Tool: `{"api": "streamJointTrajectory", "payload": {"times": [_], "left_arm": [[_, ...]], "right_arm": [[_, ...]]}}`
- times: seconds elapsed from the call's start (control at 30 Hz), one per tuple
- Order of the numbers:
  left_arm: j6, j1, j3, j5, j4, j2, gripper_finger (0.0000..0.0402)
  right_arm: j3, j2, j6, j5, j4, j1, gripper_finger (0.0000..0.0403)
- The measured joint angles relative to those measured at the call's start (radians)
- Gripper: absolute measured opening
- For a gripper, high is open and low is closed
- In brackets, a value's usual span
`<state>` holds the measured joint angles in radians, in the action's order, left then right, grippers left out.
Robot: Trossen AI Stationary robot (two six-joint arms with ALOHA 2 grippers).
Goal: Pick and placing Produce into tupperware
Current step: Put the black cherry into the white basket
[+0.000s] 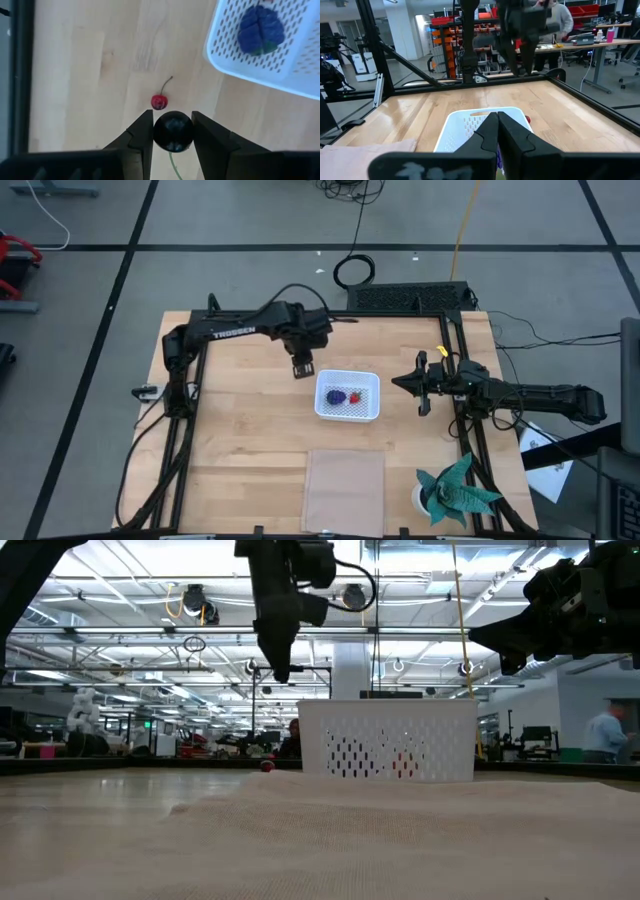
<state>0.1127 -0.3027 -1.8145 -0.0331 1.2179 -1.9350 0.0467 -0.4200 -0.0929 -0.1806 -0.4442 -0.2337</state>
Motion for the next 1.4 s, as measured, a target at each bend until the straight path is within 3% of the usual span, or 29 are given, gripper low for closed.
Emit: {"api": "streamJointTrajectory", "payload": {"times": [0.6, 1.4], "left_arm": [[-0.001, -0.003, -0.234, 0.004, 0.200, 0.001, 0.0113], [0.025, -0.058, -0.257, 0.007, 0.231, 0.000, 0.0113]], "right_arm": [[0.000, 0.000, 0.000, 0.000, 0.000, 0.000, 0.0000], [0.000, 0.000, 0.003, 0.000, 0.000, 0.000, 0.0000]]}}
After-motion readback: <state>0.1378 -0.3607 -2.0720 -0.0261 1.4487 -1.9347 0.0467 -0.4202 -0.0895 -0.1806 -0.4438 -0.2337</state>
